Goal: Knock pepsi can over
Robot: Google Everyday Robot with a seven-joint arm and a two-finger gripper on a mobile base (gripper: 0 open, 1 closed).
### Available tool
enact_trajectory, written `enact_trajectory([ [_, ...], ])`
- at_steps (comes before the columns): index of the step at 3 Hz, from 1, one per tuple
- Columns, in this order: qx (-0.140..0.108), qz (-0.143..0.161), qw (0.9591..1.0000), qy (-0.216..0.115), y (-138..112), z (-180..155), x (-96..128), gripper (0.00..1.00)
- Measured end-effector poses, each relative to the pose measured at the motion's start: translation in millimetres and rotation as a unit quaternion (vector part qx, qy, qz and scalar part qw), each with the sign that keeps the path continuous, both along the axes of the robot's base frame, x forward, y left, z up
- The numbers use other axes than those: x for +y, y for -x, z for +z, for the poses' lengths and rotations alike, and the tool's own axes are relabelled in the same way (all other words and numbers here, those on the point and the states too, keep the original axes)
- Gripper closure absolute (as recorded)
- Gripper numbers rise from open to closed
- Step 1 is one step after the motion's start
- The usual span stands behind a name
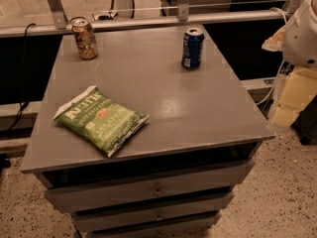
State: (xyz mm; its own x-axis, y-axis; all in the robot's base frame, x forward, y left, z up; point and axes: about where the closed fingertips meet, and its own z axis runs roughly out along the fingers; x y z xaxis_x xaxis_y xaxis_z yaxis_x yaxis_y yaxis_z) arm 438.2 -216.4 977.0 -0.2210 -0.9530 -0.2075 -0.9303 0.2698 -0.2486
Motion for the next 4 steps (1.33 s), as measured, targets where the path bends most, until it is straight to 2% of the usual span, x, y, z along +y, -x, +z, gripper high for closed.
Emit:
enact_trajectory([
  [1,0.000,0.000,1.0000,0.000,0.0,0.0,0.0,0.00],
  [2,-0.006,0.001,0.9997,-0.023,-13.4,-4.6,-1.9,0.00],
  [3,-0.033,-0.011,0.9983,-0.047,-58.3,-14.4,-6.3,0.00],
  [4,-0.071,-0.033,0.9930,-0.088,-119.5,-23.6,-10.2,0.00],
])
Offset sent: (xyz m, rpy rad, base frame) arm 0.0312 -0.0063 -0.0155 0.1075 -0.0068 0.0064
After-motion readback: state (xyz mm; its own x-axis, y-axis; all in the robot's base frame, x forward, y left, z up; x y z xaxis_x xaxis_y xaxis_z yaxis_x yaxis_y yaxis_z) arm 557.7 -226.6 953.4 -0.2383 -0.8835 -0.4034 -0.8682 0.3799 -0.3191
